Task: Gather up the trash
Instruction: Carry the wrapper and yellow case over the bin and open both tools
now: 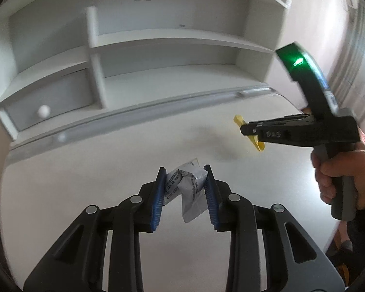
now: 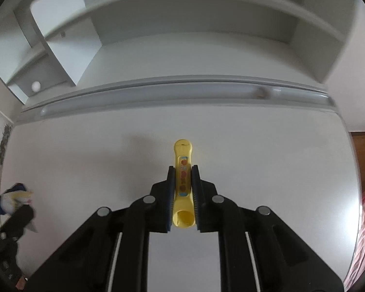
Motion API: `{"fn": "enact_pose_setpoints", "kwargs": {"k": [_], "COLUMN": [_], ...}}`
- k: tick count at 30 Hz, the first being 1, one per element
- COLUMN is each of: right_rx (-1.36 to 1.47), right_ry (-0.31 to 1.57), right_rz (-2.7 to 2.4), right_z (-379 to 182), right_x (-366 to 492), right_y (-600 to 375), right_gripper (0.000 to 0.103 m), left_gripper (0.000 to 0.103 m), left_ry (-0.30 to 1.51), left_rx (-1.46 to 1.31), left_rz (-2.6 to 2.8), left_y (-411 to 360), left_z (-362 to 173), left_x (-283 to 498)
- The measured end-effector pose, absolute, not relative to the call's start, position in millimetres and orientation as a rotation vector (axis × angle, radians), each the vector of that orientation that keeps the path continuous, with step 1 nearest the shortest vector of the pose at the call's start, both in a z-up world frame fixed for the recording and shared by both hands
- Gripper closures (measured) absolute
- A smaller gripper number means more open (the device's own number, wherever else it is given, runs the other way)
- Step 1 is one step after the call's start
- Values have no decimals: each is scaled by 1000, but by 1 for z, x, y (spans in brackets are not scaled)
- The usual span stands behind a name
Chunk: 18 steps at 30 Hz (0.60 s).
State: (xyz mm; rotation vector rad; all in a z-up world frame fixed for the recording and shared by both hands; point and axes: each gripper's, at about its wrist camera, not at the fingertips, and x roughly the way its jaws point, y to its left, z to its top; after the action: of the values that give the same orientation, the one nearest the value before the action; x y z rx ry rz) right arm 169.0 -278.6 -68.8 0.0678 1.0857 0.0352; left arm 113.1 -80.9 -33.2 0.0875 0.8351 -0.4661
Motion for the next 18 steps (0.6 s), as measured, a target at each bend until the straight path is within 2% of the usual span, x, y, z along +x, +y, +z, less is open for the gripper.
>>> {"fn": "enact_pose_setpoints", "kwargs": {"k": [9, 18], "right_rx": [230, 442], "right_ry": [955, 923], "right_rz": [-189, -544], "right_z": [-42, -74], "right_x": [10, -152], "right_y": [-433, -580], "right_gripper": [89, 89], "left_gripper": [73, 74], "left_ry": [814, 814], "left_rx": [154, 277], "left_rz": [-744, -1122], "left_y": [-219, -389], "left_z": [-28, -40], "left_x": [54, -35]}}
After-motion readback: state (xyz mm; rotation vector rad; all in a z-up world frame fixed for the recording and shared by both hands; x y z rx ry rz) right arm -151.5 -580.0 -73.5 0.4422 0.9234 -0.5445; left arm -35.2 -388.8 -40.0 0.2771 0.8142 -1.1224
